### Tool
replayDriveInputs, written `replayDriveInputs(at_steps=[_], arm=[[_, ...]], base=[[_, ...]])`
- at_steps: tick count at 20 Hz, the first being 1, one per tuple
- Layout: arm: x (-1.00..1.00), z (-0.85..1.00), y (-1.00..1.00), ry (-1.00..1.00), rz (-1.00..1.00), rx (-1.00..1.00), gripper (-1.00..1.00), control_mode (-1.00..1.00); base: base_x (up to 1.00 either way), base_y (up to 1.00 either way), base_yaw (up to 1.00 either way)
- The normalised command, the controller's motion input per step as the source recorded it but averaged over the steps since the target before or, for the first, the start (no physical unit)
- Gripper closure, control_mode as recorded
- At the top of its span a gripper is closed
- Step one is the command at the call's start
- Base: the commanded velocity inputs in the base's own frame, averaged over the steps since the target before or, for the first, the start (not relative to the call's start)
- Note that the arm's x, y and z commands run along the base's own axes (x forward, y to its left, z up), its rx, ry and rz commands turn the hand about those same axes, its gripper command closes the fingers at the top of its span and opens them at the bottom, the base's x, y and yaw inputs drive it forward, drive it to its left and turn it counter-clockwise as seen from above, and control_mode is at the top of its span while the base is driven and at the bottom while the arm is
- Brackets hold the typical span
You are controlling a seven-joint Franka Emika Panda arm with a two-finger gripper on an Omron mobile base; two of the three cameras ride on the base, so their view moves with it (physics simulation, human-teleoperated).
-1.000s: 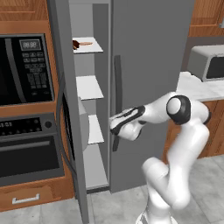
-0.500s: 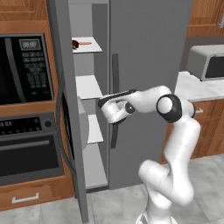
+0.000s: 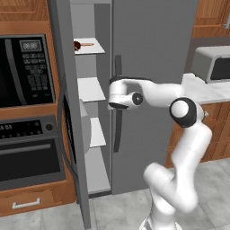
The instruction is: There's a steak in the fridge that needs to be moved to the freezer for freezing. Pick up the steak from the fridge, place it on any shelf in the freezer, and close the fridge and freezer doors when done.
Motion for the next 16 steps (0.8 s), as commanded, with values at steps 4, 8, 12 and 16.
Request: replayDriveInputs(at_steps=[4,8,12,16], arm=[[-0.83,0.31,0.00,-0.07,-0.03,0.00,-1.00,-1.00],[-0.99,0.30,-0.01,-0.08,-0.06,0.00,-1.00,-1.00],[-1.00,0.31,-0.21,-0.11,-0.09,0.00,-1.00,-1.00],[-0.97,0.75,-0.44,-0.22,-0.05,0.00,-1.00,-1.00]], base=[[0.00,0.00,0.00],[0.00,0.00,0.00],[0.00,0.00,0.00],[0.00,0.00,0.00]])
